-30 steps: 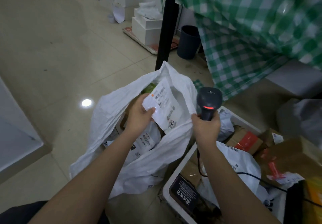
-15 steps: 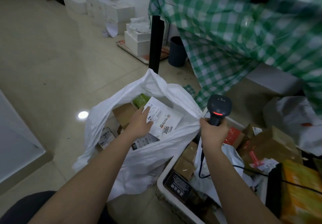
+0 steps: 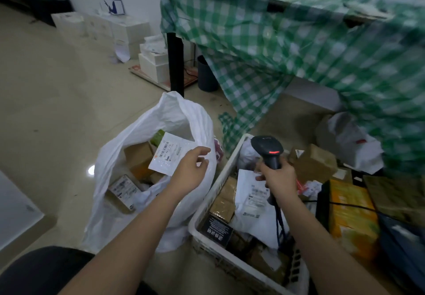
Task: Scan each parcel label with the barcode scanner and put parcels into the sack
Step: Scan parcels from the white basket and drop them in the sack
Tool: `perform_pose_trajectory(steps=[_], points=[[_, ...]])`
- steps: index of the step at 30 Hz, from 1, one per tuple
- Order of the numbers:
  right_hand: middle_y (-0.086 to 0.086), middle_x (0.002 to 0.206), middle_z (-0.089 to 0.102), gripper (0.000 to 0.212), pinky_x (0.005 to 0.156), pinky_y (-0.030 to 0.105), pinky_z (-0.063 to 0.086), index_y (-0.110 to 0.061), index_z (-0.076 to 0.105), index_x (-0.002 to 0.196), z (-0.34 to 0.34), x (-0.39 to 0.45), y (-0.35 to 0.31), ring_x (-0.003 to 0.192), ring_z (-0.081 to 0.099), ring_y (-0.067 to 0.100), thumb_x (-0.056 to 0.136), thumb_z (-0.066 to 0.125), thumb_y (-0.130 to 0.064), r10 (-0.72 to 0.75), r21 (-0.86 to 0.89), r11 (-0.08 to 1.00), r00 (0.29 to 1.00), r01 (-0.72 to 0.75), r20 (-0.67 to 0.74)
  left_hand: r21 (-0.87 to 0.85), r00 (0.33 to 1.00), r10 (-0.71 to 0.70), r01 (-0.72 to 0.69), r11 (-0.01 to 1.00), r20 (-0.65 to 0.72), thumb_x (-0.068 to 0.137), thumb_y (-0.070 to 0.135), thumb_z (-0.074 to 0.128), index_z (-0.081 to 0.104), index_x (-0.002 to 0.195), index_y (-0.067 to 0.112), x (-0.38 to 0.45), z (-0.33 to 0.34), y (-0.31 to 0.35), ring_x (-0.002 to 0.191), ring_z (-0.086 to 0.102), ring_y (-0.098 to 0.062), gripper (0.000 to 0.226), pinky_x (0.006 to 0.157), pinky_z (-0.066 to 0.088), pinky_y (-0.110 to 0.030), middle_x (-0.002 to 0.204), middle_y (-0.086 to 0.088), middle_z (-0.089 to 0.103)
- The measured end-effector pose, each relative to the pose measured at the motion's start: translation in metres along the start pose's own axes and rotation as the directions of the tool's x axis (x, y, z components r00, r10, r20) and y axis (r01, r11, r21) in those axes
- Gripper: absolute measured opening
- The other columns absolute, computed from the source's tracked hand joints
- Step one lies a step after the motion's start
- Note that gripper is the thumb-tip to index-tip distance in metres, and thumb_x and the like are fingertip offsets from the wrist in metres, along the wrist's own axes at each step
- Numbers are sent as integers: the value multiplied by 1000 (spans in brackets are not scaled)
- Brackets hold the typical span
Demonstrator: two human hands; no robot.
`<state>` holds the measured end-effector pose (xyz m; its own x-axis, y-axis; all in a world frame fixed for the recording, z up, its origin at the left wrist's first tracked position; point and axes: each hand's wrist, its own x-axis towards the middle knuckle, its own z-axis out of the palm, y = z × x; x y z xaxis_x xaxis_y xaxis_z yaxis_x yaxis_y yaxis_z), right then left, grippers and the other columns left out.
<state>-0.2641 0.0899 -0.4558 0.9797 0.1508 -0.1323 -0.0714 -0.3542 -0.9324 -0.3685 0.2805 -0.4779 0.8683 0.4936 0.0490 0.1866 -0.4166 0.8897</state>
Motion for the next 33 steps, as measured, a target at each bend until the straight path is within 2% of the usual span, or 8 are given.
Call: perform_pose_trajectory(steps=[8,10,17,21,23,27,30,33], points=[[10,72,66,8,54,28,46,-11,62,83,-82,1,47,47,62,9,83,70,-11,117,58,992,981,-109,-155,14,987,54,-57,998,148,96,12,52,59,123,13,9,100,34,106,54,-9,28,88,40,-19,118,1,59],[12,73,68,9,57,29,45,-12,62,81,-96,8,58,55,62,17,81,72,-13,145,107,986,967,-124,-211,8,975,74,-78,997,212,97,13,52,58,124,11,15,126,41,110,54,-9,28,90,39,-18,120,-1,60],[11,81,69,12,68,43,50,-21,59,77,-141,53,72,74,63,30,79,70,-18,200,261,961,883,-92,-426,49,927,162,-189,981,339,97,14,52,50,136,13,52,222,92,118,54,-26,38,91,39,-23,129,-12,57],[8,85,69,15,68,39,48,-24,56,81,-164,80,76,74,61,25,83,68,-15,218,297,951,867,-86,-449,260,906,230,-332,907,355,99,28,48,35,147,30,75,273,114,144,19,-30,50,114,26,-40,157,-9,20],[9,84,70,15,67,38,49,-23,56,80,-170,89,82,74,64,25,83,68,-14,210,284,955,874,-87,-438,397,908,172,-329,857,381,97,45,46,34,146,35,84,289,118,147,2,-31,51,114,24,-49,161,-7,6],[5,79,67,11,64,34,49,-19,59,84,-177,94,93,69,65,14,83,68,-14,207,267,958,893,-103,-400,526,959,95,-227,820,266,80,71,53,40,130,23,86,306,120,140,17,-36,70,104,35,-47,151,-15,22],[7,82,67,10,57,26,45,-12,60,93,-178,90,99,61,63,5,84,66,-12,208,278,955,899,-102,-385,491,987,104,-149,858,120,80,63,62,41,120,17,83,302,124,125,37,-37,64,88,39,-38,138,-16,34],[6,78,67,8,62,33,48,-15,59,83,-175,80,106,76,70,22,84,65,-11,212,267,956,915,-121,-343,396,994,83,-102,913,64,79,49,67,41,114,17,83,281,117,117,43,-35,54,86,39,-36,132,-13,39]])
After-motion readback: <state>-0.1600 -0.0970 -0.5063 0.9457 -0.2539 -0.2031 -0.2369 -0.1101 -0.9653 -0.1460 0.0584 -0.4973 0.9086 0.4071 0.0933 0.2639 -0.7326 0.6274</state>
